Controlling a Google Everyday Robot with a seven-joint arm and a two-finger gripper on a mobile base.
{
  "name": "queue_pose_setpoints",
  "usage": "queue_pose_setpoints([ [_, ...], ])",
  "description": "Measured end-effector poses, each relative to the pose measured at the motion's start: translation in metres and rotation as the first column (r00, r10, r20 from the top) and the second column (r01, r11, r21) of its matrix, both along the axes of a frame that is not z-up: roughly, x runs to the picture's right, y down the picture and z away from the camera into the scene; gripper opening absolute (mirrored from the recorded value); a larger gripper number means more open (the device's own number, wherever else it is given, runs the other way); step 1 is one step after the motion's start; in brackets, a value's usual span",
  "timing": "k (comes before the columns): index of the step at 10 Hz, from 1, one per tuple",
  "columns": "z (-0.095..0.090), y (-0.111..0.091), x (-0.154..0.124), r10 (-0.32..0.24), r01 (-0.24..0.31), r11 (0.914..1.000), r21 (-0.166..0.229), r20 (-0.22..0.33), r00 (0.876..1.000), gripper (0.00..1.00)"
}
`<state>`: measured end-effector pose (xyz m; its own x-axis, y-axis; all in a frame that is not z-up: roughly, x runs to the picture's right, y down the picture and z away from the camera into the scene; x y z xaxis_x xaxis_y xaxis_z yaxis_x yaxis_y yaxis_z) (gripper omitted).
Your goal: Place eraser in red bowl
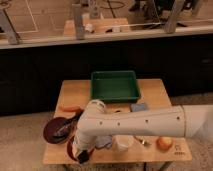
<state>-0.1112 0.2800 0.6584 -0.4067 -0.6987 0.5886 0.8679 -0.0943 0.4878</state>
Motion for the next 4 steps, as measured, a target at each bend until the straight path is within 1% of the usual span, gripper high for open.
queue_pose_setpoints([
  [3, 0.0065, -0.0070, 0.0046, 0.030, -0.030, 0.9996, -0.002, -0.023, 0.999, 0.80],
  [4, 0.0075, -0.0100, 0.0083, 0.050, -0.051, 0.9987, -0.005, -0.030, 0.998, 0.80],
])
